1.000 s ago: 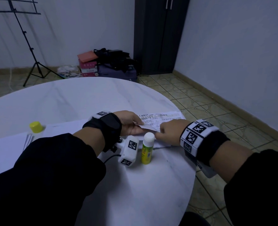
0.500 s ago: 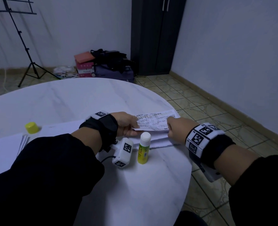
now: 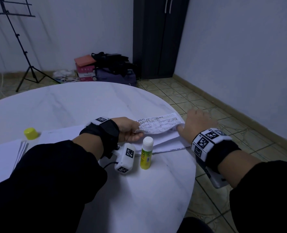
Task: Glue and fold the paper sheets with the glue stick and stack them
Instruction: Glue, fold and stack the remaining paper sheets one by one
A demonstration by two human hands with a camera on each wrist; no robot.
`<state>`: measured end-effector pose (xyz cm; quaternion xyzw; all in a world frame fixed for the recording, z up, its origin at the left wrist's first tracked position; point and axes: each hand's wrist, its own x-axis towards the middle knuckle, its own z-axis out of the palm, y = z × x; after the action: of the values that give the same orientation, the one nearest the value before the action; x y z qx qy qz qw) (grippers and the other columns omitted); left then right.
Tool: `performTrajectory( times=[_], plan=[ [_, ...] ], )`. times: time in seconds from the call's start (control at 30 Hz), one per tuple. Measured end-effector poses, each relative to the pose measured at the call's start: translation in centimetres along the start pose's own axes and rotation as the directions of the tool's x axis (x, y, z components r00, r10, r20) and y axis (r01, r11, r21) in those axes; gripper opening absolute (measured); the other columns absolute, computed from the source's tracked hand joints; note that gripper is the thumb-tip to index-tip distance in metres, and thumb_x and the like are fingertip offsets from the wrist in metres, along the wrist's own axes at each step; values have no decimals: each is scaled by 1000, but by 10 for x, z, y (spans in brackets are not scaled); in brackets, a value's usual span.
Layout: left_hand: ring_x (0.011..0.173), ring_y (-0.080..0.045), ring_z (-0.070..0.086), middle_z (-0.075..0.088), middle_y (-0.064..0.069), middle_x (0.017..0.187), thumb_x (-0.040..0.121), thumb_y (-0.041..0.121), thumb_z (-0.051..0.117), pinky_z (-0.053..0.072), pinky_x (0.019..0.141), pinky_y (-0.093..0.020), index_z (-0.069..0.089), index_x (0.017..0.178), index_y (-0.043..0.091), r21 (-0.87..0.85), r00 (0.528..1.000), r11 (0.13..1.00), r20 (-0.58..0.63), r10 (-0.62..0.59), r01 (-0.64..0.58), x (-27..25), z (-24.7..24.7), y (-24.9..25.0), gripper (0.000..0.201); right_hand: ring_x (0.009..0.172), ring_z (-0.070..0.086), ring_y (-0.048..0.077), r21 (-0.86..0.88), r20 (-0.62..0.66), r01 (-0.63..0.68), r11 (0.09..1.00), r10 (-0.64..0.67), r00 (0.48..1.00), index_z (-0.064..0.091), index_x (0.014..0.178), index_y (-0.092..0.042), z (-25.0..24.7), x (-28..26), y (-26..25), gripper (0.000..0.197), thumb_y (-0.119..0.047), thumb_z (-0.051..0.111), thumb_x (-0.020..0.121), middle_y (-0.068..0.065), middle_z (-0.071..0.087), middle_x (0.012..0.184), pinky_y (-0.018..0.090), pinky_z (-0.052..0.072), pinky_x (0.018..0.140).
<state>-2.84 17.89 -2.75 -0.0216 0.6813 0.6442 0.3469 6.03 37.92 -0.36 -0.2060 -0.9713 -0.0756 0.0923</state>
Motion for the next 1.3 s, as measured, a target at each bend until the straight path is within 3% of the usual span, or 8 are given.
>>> performTrajectory(
  times=[0.13, 0.37, 0.67, 0.8, 0.97, 1.1, 1.2, 1.3],
  plan=[
    [38, -11, 60, 58, -7, 45, 98, 4, 46, 50, 37, -20, 50, 83, 2, -45, 1000, 999, 7, -28, 28, 2, -1, -1, 16, 74, 51, 23, 10, 98, 127, 992, -127, 987, 63, 86, -17, -5, -3, -3, 39, -46, 38, 94, 3, 65, 88, 28, 35, 67],
    [37, -11, 59, 57, -7, 45, 98, 2, 44, 49, 37, -18, 49, 81, 1, -70, 999, 997, 15, -29, 30, 3, -3, -1, 18, 103, 54, 28, 182, 127, 515, 837, -540, 832, 67, 79, -19, 21, -10, -13, 32, -24, 39, 92, 5, 55, 94, 27, 37, 76],
    [34, -9, 54, 55, -6, 43, 99, 3, 41, 42, 33, -14, 50, 89, 5, 20, 1000, 1000, 13, -7, 7, 0, -2, -2, 14, 126, 45, 31, 176, 478, 265, 948, -317, 819, 19, 148, -26, 16, -13, -20, 61, -22, 42, 92, 11, 39, 144, 37, 39, 102],
    [33, -9, 52, 55, -6, 42, 95, -5, 39, 38, 32, -13, 45, 110, 13, 70, 1000, 997, 13, -11, 10, -2, -4, -3, 24, 109, 53, 26, 59, 551, 190, 980, -191, 812, 49, 122, -9, 9, -7, -22, 29, -21, 45, 96, 15, 51, 131, 29, 39, 82],
    [32, -9, 47, 53, -8, 67, 88, -10, 46, 30, 35, -10, 49, 115, 16, 183, 997, 982, -50, 67, -57, -8, -11, 7, 38, 116, 54, 29, 117, 502, 167, 979, -203, 841, 55, 126, -14, 16, -2, -17, 43, -28, 56, 85, 10, 56, 127, 32, 43, 90],
    [67, -20, 55, 55, -11, 99, 84, -9, 50, 45, 52, -23, 58, 98, 19, 141, 984, 984, -127, 127, -108, -19, -27, 14, 32, 116, 49, 26, -1, 515, 238, 971, -204, 832, 56, 121, -20, 9, -4, -21, 32, -24, 53, 89, 7, 50, 126, 30, 41, 99],
    [75, -23, 61, 60, -11, 101, 88, -14, 43, 56, 54, -32, 51, 108, 15, 43, 968, 986, -186, 167, -162, -34, -35, 12, 36, 91, 50, 24, 7, 521, 268, 963, -233, 821, 52, 91, -22, 1, -9, -23, 1, -22, 53, 91, 6, 52, 97, 25, 42, 80],
    [74, -24, 60, 54, -15, 123, 89, -15, 41, 56, 46, -30, 39, 135, 7, 40, 936, 972, -264, 232, -230, -54, -43, 7, 52, 114, 52, 24, 181, 465, 144, 973, -214, 859, 51, 126, -19, 0, -17, -17, 45, -29, 66, 84, 6, 55, 123, 27, 43, 92]
  ],
)
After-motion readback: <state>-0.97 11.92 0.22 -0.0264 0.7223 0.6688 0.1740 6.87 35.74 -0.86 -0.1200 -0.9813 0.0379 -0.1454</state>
